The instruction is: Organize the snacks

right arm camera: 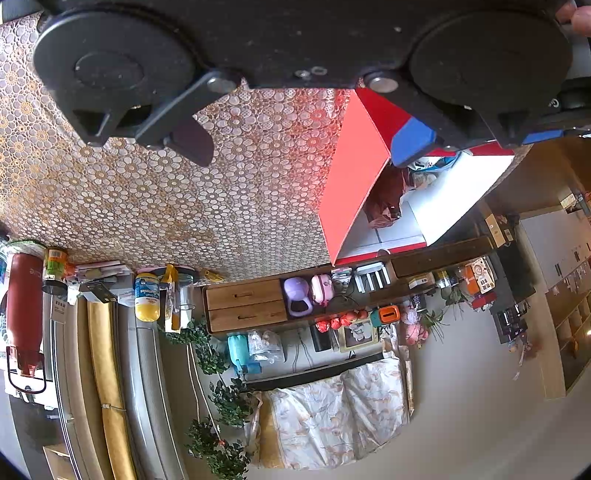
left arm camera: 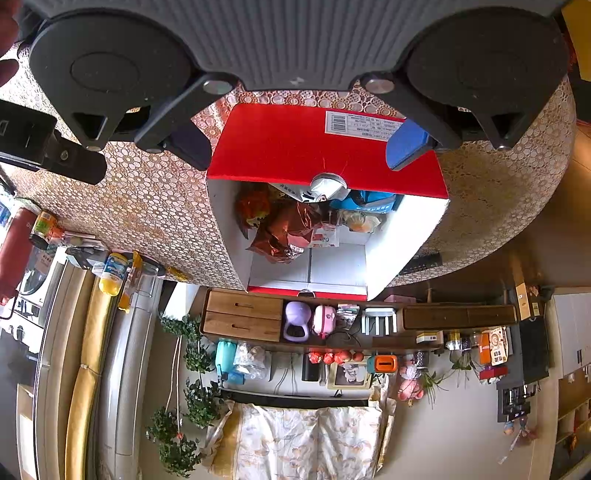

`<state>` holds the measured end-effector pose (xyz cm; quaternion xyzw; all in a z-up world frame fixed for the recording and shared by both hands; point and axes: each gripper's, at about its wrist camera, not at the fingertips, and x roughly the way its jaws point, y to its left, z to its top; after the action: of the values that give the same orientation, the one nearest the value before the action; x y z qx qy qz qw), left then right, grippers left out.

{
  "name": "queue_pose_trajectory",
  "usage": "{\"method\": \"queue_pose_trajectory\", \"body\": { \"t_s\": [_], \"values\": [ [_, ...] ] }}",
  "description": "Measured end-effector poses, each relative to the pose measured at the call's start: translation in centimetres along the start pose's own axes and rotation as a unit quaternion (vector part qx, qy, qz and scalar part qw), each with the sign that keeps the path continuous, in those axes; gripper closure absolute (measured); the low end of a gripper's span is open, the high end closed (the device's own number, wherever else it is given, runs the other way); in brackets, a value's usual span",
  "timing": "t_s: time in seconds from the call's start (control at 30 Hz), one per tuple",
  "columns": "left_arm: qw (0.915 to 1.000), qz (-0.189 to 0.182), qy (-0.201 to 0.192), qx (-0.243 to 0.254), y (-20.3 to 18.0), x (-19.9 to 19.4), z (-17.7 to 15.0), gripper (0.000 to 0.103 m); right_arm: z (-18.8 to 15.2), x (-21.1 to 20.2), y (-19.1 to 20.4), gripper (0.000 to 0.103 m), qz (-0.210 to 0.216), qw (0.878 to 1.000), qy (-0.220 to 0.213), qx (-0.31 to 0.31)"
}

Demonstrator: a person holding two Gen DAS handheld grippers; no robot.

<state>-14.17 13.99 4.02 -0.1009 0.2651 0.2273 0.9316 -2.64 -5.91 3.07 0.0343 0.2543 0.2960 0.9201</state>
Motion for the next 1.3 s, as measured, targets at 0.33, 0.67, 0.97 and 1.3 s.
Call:
{"method": "queue_pose_trajectory", "body": {
  "t_s": [0.33,0.67,0.97,1.3],
  "values": [
    [1.0,0.003,-0.001,-0.001,0.25,-0.12,-0.04,0.002,-0.01,-0.01,-0.01,0.0,0.0,1.0,0.0,0.0],
    [1.0,0.001,-0.002,0.0,0.34,-0.17,0.02,0.002,-0.02,0.0,-0.01,0.0,0.0,1.0,0.0,0.0],
    [1.0,0.002,-0.003,0.0,0.35,-0.16,-0.01,0.001,-0.02,-0.01,-0.03,0.0,-0.001,1.0,-0.001,0.0],
    [1.0,0.003,-0.004,0.0,0.44,-0.36,0.19,0.001,0.0,-0.05,0.02,0.0,-0.001,1.0,-0.001,0.001]
  ]
}}
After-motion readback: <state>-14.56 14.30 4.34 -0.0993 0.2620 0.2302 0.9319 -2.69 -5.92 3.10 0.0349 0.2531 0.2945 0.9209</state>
